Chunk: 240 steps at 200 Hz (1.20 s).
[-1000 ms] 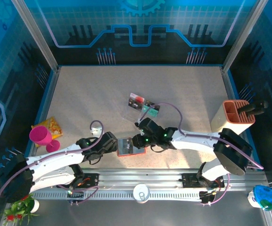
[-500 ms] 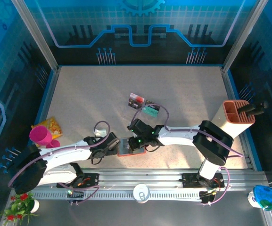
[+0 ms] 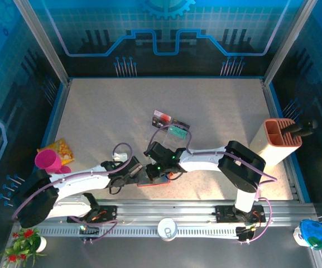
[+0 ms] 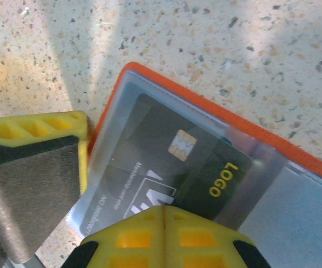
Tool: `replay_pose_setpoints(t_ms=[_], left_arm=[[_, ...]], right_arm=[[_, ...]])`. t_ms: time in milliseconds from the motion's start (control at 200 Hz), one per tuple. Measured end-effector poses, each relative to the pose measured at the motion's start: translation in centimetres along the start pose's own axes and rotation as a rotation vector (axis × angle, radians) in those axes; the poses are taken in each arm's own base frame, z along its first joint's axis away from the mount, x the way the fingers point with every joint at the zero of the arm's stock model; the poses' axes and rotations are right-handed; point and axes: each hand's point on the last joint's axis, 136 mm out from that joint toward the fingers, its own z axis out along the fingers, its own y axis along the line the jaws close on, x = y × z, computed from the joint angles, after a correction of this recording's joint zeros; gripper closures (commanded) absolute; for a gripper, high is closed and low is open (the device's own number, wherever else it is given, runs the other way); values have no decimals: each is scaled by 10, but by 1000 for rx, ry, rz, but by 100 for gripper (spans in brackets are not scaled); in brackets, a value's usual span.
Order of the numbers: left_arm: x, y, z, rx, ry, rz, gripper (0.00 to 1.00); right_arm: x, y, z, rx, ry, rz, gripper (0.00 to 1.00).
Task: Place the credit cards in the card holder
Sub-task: Insert the credit card into the card slot.
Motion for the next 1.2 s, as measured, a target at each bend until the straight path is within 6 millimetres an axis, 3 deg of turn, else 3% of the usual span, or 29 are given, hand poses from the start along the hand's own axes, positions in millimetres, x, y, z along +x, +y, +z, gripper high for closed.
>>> replay_pose_setpoints(t_ms=[165,415,840,1201], left_arm=[[0,0,0,1,0,0,1],[0,0,0,2,-1,0,1],[0,0,0,2,-1,0,1],[0,0,0,2,-1,0,1]], right_arm=[[-3,4,-4,-9,-5,-2,95],[-12,-4,-26,10,-57,5,97],[7,-24,-9,66,9,12,99],[3,-14,1,79,35,-17,99]])
